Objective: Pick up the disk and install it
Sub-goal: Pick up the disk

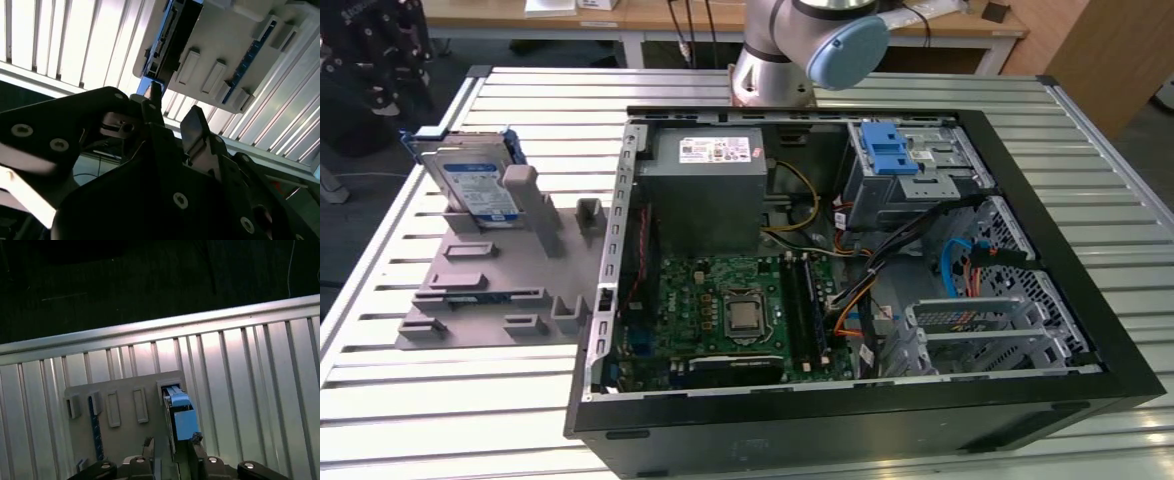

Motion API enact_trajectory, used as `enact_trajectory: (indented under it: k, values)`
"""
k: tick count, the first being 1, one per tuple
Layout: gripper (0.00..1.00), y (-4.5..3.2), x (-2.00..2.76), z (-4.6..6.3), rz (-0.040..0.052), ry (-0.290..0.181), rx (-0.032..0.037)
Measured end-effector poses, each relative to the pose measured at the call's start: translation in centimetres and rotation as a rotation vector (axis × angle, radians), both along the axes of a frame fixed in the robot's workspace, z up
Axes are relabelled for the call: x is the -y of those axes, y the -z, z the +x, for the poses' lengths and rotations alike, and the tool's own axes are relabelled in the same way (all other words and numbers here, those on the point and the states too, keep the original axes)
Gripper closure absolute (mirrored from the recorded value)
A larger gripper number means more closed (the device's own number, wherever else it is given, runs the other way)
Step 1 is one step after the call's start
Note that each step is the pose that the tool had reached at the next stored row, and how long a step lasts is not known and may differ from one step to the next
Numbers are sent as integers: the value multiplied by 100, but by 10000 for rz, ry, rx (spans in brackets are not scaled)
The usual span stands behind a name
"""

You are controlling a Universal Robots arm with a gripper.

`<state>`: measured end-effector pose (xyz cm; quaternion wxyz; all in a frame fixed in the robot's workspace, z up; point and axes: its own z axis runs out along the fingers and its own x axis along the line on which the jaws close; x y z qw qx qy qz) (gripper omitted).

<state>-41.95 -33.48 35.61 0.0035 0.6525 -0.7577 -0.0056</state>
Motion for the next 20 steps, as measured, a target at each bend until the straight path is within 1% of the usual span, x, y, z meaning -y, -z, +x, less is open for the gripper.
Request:
enact_trajectory:
  k: [1, 2, 3, 4, 5, 9, 12, 20]
  values:
    - [53, 8, 0, 0, 0, -180, 1]
    - [53, 16, 0, 0, 0, -361, 1]
    - [47, 26, 0, 0, 0, -530, 0]
    - [47, 37, -4, -1, -1, -668, -1]
    - [41, 51, -12, -1, -3, -757, 0]
    - [41, 120, -62, -31, -5, -871, 24]
    - [41, 153, -79, -55, -5, -881, 28]
    - [41, 208, -96, -67, -5, -880, 27]
